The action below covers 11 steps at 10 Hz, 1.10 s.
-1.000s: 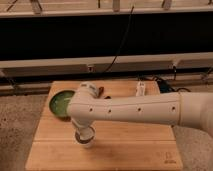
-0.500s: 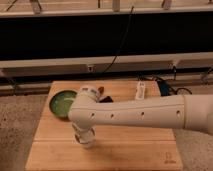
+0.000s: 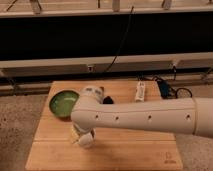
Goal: Place the white sponge in the ceramic cup
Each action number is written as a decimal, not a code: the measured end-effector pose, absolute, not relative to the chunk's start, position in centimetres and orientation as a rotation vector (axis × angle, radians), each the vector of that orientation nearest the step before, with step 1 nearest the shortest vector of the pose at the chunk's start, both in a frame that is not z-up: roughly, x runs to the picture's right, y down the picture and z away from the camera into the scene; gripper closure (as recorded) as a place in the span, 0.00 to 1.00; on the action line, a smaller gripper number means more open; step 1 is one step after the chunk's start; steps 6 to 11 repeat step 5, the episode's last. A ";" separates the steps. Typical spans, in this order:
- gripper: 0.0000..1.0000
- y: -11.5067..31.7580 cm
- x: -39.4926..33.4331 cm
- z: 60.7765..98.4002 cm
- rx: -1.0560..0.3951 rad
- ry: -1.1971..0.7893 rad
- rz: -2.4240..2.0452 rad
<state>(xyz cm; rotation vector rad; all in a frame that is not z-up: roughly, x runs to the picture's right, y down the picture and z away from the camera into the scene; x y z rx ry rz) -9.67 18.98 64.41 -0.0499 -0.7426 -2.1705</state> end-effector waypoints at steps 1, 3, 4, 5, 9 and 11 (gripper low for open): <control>0.20 18.8 -9.6 64.1 -0.042 -0.738 -2.170; 0.20 17.7 -9.3 63.1 -0.026 -0.710 -2.167; 0.20 17.0 -9.1 62.6 -0.025 -0.694 -2.164; 0.20 16.4 -8.9 62.3 -0.028 -0.698 -2.165; 0.20 16.4 -8.9 62.3 -0.028 -0.698 -2.165; 0.20 16.4 -8.9 62.3 -0.028 -0.698 -2.165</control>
